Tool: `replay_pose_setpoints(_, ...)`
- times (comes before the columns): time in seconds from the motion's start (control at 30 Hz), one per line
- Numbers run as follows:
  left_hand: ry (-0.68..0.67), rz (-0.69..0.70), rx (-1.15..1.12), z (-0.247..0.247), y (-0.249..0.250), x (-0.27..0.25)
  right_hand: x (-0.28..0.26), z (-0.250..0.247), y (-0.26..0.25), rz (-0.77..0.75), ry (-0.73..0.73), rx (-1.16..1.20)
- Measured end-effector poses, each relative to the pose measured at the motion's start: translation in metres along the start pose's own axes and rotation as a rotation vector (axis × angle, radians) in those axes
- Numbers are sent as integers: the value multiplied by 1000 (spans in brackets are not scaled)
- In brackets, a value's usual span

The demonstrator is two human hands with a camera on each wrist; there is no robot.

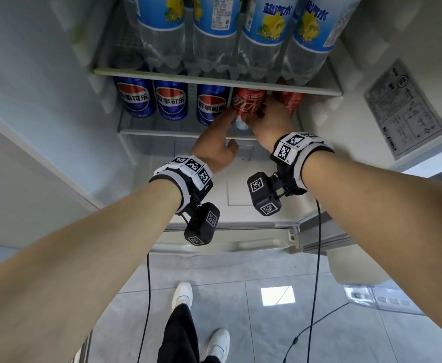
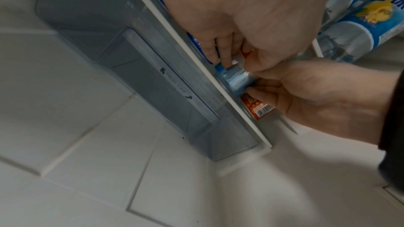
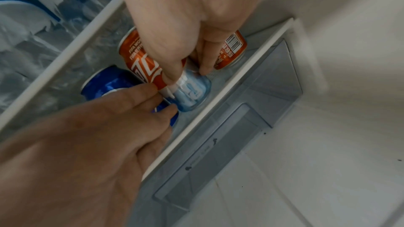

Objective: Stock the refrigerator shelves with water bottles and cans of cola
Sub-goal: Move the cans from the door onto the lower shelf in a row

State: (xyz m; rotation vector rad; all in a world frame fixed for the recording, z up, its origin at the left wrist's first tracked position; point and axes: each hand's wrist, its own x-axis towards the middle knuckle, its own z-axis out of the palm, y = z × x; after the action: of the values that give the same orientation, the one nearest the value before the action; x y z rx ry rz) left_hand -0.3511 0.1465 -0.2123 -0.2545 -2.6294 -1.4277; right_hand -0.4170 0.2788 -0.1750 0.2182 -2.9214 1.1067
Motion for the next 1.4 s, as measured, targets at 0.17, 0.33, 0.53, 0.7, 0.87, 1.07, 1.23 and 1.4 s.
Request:
replay_pose_setpoints(0.17, -20, -9, 35, 2, 6, -2, -14, 3, -2, 39, 57, -29)
replay_pose_setpoints(0.33, 16, -50, 161, 3, 2, -12, -35, -15, 11, 232, 299, 5)
replay_pose_setpoints(0.53, 23, -14, 168, 4, -7, -17, -23, -27, 14, 300, 393, 119)
replay_pose_setpoints(0.7, -17, 2, 121, 0, -13, -22, -4, -23, 24, 332, 333, 318)
replay_pose_setpoints(0.87, -83, -8, 127, -8, -13, -17, 3, -20, 26, 304, 277, 278)
replay_pose_setpoints(1.07, -118, 25, 168, -3, -3, -7, -3, -17, 26, 276, 358, 264)
replay_pose_setpoints(1.23, -142, 11, 234, 1, 2, 3, -9, -18, 28, 259, 302, 341)
replay_pose_setpoints(1.4, -153, 10, 258, 4, 6, 8, -15, -17, 27, 229, 254, 315)
